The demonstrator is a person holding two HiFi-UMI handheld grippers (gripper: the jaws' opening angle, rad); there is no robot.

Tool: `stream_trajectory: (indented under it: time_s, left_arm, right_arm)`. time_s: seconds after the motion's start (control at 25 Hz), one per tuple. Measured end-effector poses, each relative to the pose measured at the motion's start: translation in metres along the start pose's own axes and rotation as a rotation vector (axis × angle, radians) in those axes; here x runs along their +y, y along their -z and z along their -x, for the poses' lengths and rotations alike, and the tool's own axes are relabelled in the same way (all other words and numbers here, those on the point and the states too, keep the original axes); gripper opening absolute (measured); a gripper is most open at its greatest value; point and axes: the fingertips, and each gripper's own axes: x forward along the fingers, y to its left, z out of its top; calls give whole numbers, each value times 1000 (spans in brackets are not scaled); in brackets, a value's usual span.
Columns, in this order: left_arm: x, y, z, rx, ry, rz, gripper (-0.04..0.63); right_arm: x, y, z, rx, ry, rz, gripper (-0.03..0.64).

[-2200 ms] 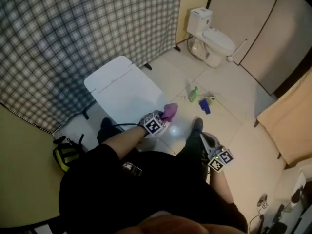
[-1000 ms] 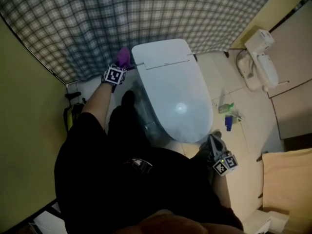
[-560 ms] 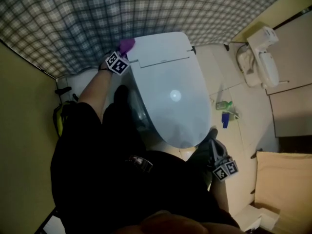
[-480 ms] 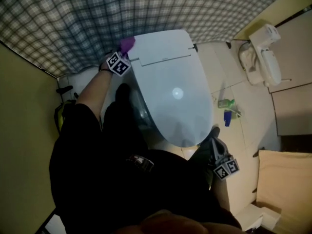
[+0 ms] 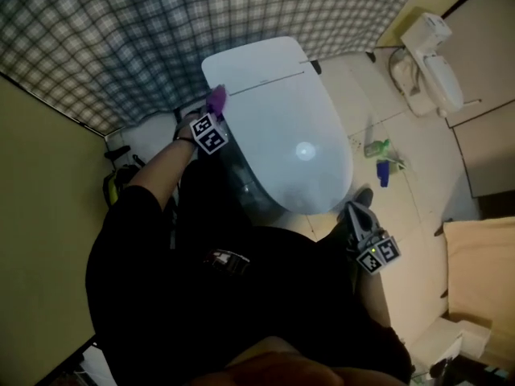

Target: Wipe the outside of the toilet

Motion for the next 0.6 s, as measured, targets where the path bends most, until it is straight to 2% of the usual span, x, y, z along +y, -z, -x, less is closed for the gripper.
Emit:
stream_trajectory:
  time_s: [0.2,0.4,0.6]
  left_arm:
    - [-78,-6,36,51,93,-101,57]
    - [-153,-15,65,83,198,-257,57]
    - [-207,-21,88,122,265,-401,57]
  right_arm:
    - [14,-5,33,-59,-7,33,-8]
    - [19,-12,70,-143,5,58,-8]
    - [17,-13,108,-209,31,57,-8]
